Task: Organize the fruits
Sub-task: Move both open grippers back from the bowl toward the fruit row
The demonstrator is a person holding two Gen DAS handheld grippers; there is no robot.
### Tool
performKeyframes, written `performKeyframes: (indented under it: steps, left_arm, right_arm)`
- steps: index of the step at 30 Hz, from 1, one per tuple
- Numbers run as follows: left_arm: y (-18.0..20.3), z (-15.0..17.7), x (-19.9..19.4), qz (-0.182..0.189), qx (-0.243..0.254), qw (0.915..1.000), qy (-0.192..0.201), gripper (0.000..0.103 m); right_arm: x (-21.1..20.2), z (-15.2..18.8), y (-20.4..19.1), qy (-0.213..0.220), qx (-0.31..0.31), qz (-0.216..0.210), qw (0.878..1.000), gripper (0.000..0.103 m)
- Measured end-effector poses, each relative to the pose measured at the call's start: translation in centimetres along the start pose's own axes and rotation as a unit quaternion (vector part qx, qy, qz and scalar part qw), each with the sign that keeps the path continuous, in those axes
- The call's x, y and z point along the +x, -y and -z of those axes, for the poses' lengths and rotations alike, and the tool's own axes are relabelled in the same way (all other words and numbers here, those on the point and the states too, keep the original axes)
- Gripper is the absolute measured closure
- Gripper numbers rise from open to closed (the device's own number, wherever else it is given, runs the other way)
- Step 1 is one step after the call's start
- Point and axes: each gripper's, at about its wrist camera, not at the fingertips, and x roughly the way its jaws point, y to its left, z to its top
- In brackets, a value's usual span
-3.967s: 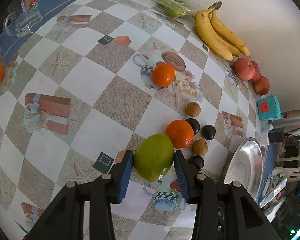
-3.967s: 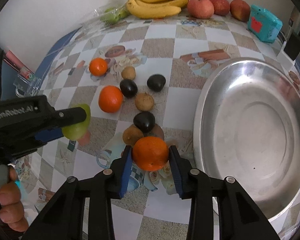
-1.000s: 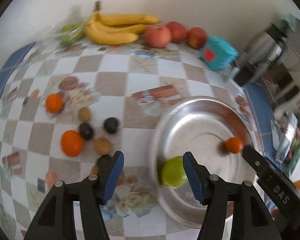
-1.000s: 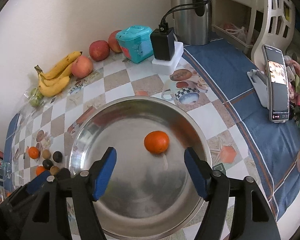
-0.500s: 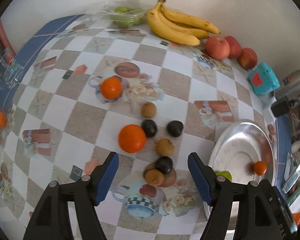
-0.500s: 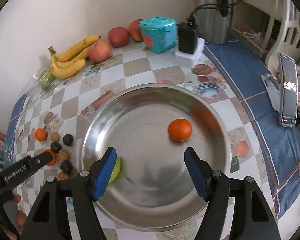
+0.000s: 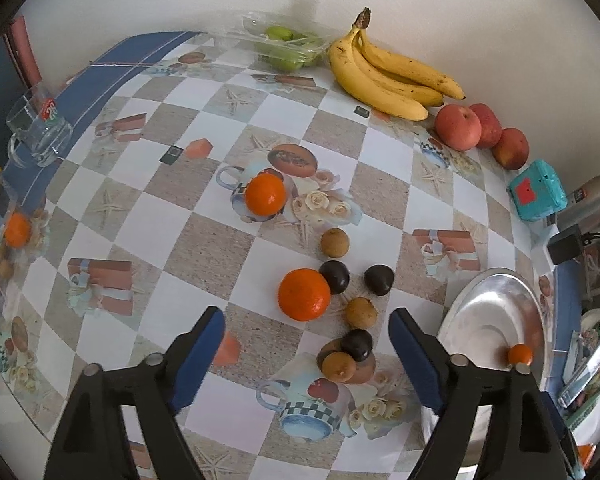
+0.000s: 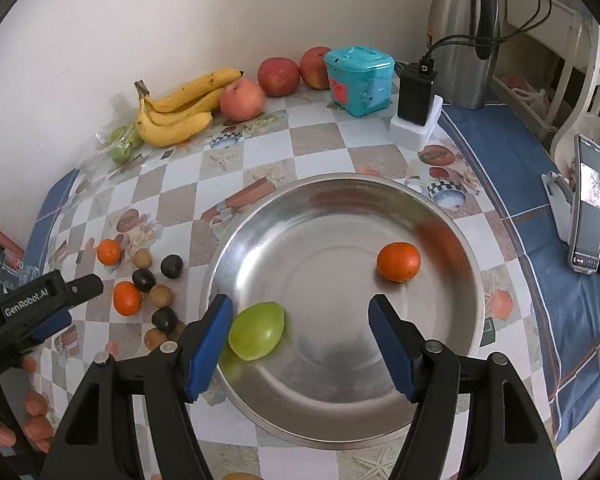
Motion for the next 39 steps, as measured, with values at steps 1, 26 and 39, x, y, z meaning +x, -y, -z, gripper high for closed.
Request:
performKeyframes:
  steps: [1,26,39]
  left_arm:
    - [0.0,0.0,0.1,-0.005,0.001,1.0000,0.000,0.007]
    - [-0.4,0.0,0.8,-0.024,0.035,0.9989,0.018,0.000]
    - [-2.9,-2.1,0.2,-0.023,0.031,0.9980,0.051,0.000]
  right_arm:
    - [0.1,0.0,0.0,-0.001,0.000,0.000,1.000,0.031]
    - [1.0,0.5,-0.2,0.010,-0.002,0.007,1.000,0.003]
    - [1.5,0.6,-3.9,0.010,-0.030,-0.024,0.999,0.003]
